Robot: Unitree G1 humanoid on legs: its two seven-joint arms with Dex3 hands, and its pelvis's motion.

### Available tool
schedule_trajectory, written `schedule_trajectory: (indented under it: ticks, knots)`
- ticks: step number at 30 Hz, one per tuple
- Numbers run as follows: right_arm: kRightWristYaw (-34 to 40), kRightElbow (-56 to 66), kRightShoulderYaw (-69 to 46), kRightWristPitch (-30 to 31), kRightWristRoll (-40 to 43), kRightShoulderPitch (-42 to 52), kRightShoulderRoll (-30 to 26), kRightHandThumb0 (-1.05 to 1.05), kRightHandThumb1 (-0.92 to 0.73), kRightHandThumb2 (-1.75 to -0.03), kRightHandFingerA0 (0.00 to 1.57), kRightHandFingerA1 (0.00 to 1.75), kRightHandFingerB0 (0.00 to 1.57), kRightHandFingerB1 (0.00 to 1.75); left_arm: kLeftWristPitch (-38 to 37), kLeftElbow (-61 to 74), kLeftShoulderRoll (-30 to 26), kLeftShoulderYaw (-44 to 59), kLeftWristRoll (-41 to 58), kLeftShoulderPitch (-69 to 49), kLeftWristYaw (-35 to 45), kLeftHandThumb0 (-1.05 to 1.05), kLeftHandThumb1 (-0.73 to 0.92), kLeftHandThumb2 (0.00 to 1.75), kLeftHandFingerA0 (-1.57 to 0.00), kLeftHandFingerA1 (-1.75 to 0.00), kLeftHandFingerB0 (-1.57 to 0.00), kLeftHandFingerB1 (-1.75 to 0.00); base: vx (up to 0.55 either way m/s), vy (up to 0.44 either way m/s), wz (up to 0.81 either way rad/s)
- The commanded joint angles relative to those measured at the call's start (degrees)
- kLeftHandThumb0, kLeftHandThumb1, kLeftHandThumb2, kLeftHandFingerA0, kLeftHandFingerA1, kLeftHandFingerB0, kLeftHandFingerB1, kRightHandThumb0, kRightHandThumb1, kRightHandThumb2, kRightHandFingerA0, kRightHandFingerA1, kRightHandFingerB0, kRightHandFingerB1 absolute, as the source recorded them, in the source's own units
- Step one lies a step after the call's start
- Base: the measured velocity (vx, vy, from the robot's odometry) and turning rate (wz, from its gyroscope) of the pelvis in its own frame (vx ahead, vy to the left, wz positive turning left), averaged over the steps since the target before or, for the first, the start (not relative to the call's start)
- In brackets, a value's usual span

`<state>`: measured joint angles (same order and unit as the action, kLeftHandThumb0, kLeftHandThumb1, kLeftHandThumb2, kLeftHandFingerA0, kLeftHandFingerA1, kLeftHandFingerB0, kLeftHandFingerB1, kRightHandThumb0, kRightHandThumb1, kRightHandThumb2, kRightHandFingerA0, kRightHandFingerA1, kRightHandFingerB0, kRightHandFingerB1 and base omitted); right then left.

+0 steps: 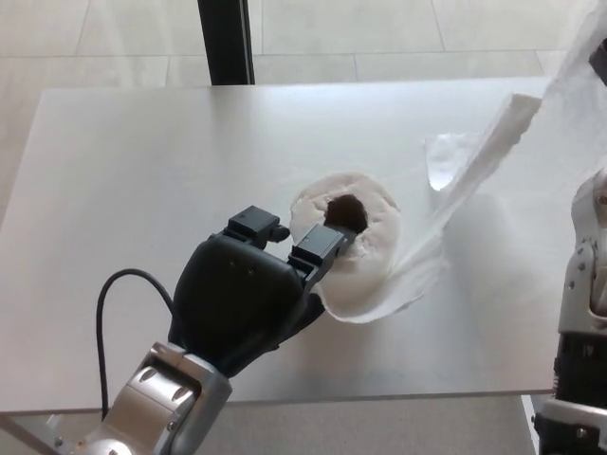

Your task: A toilet paper roll is kept in the middle of the desk infront of the robot. The robot places its left hand on the top of the toilet paper roll to hold it still and uses its right hand to tear off a piece of toilet paper from it and hands the paper to a person

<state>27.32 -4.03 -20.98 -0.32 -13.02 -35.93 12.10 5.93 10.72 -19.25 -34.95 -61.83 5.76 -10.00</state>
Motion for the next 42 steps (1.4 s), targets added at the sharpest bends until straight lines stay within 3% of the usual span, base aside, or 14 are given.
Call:
schedule_trajectory:
  ticks: [1,3,5,6,9,10,17,19,22,27,28,30,31,42]
  knots:
    - [3.87,-1.97,-0.84,1.27,2.36,-8.41,-4.73,-0.26,-0.38,-1.41,1.05,1.68,0.89,1.53,-1.48,-1.23,-2.73,-0.53,-0.83,-2.71,4.54,-0.44,0.81,0.63,-0.51,-0.59,-0.48,-0.5,0.0,0.0,0.0]
    - [4.45,-7.05,-1.75,-1.35,1.57,-12.81,-10.35,-0.17,-0.42,-1.3,1.04,1.7,0.87,1.58,-1.62,-1.19,-3.1,-0.53,-0.74,-3.2,4.56,-0.43,0.62,1.06,-0.5,-0.7,-0.36,-0.6,0.0,0.0,0.0]
    - [5.22,-9.09,-2.65,-0.19,2.27,-15.13,-12.46,-0.22,-0.54,-1.09,0.95,1.7,0.84,1.57,-1.66,-0.95,-3.41,-0.59,-0.76,-3.52,4.69,-0.43,0.62,1.06,-0.5,-0.7,-0.36,-0.6,0.0,0.0,0.0]
    - [4.86,-12.11,-3.35,-0.56,2.84,-17.8,-15.27,-0.19,-0.57,-1.08,0.86,1.71,0.79,1.56,-2.13,-1.56,-3.54,-0.64,-0.79,-3.75,3.38,-0.44,0.78,0.63,-0.55,-0.63,-0.5,-0.52,0.0,0.0,0.0]
    - [2.77,-21.38,-4.69,-2.14,4.38,-26.17,-24.1,-0.18,-0.48,-1.25,0.96,1.62,0.89,1.49,-2.85,-2.46,-3.89,-0.67,-0.8,-4.29,1.29,-0.44,0.78,0.63,-0.55,-0.63,-0.5,-0.52,0.0,0.0,0.0]
    - [2.92,-23.85,-4.52,-2.76,4.14,-28.06,-25.82,-0.16,-0.5,-1.21,0.97,1.66,0.88,1.52,-2.72,-2.29,-4.1,-0.76,-0.79,-4.65,1.79,-0.42,0.59,1.05,-0.51,-0.71,-0.38,-0.61,0.0,0.0,0.0]
    - [-2.38,-35.51,-6.42,-7.7,10.29,-39.85,-33.83,-0.15,-0.5,-1.16,0.9,1.62,0.83,1.44,-3.49,-3.46,-4.28,-0.77,-0.41,-5.11,0.7,-0.43,0.61,1.05,-0.52,-0.7,-0.4,-0.61,0.0,0.0,0.0]
    - [-0.02,-39.63,-2.11,-8.24,3.2,-43.76,-40.17,-0.22,-0.51,-1.12,0.94,1.67,0.84,1.46,-3.8,-3.72,-3.95,-1.04,-0.7,-5.36,-0.49,-0.45,0.8,0.64,-0.53,-0.64,-0.49,-0.54,0.0,0.0,0.0]
    - [0.52,-42.13,-0.67,-7.59,3.0,-46.43,-42.6,-0.38,-0.71,-0.82,0.8,1.74,0.66,1.56,-4.0,-3.5,-4.13,-0.84,-0.39,-5.57,0.05,-0.43,0.78,0.63,-0.51,-0.67,-0.47,-0.54,0.0,0.0,0.0]
    - [2.92,-47.46,4.35,-9.98,-0.37,-53.39,-49.92,-0.25,-0.53,-1.18,0.93,1.75,0.83,1.56,-4.77,-2.88,-5.13,0.36,0.58,-5.8,1.28,-0.44,0.81,0.65,-0.49,-0.65,-0.49,-0.55,0.0,0.0,0.0]
    - [1.82,-49.97,6.08,-15.42,-1.79,-54.41,-53.58,-0.2,-0.48,-1.26,0.98,1.75,0.87,1.54,-3.65,-1.93,-5.26,0.58,-0.06,-6.34,2.65,-0.42,0.61,1.06,-0.5,-0.7,-0.36,-0.6,0.0,0.0,0.0]
    - [1.91,-52.86,7.79,-15.21,-2.83,-56.4,-56.53,-0.29,-0.5,-1.24,1.01,1.75,0.88,1.53,-5.11,-3.26,-5.3,0.64,0.29,-5.95,0.05,-0.42,0.59,1.04,-0.54,-0.72,-0.4,-0.62,0.0,0.0,0.0]
    - [1.82,-53.71,8.1,-16.3,-2.76,-56.88,-57.71,-0.27,-0.47,-1.25,1.01,1.75,0.88,1.55,-4.54,-3.57,-5.21,0.3,-1.23,-5.83,-0.61,-0.45,0.79,0.63,-0.55,-0.63,-0.52,-0.52,0.0,0.0,0.0]
    - [0.06,-58.13,8.59,-23.98,0.21,-54.83,-69.69,-0.25,-0.51,-1.23,1.03,1.75,0.88,1.59,-5.8,-4.03,-5.65,-0.12,-1.32,-5.52,-0.63,-0.46,0.81,0.67,-0.55,-0.63,-0.53,-0.55,0.0,0.0,0.0]
